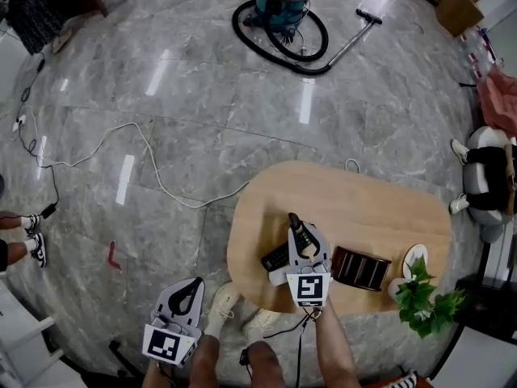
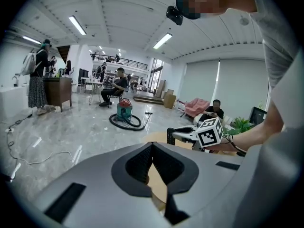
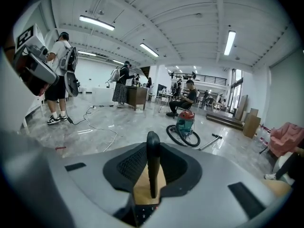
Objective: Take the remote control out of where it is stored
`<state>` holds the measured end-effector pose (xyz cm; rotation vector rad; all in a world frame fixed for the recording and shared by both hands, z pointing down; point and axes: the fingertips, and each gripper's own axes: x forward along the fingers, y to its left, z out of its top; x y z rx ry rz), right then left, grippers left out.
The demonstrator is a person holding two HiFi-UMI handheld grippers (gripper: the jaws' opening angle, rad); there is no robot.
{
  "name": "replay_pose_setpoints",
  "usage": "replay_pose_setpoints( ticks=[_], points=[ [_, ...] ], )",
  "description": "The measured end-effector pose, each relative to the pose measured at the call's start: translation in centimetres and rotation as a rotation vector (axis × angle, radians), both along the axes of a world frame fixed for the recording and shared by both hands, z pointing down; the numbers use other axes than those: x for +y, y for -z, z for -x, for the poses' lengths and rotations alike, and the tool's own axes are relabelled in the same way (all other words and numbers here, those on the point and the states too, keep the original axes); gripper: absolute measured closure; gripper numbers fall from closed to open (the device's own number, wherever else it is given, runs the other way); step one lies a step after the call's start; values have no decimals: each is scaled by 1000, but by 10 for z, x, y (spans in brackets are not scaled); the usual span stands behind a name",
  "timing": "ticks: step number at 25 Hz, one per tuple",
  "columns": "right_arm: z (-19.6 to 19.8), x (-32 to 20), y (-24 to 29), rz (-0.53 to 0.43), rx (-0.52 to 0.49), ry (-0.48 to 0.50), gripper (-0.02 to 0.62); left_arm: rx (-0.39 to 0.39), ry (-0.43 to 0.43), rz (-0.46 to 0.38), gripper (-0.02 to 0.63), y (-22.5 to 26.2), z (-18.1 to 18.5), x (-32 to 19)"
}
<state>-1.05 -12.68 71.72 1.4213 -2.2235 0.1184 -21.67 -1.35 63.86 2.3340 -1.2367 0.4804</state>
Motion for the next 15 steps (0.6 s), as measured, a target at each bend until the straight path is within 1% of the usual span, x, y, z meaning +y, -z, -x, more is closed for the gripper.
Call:
replay_pose_setpoints(
  ticks=[5, 9, 13, 15],
  points=[
    [2, 6, 1, -24, -13, 0, 506, -6, 3, 13, 600, -5, 3, 6],
    [9, 14, -4, -12, 27, 22, 506, -2, -9, 25, 600, -11, 4, 16],
    [18, 22, -9, -20, 40, 33, 506, -12, -8, 44, 601, -17, 7, 24],
    [21, 25, -10, -28, 43, 33, 506, -6, -13, 41, 601, -20, 9, 29]
  ],
)
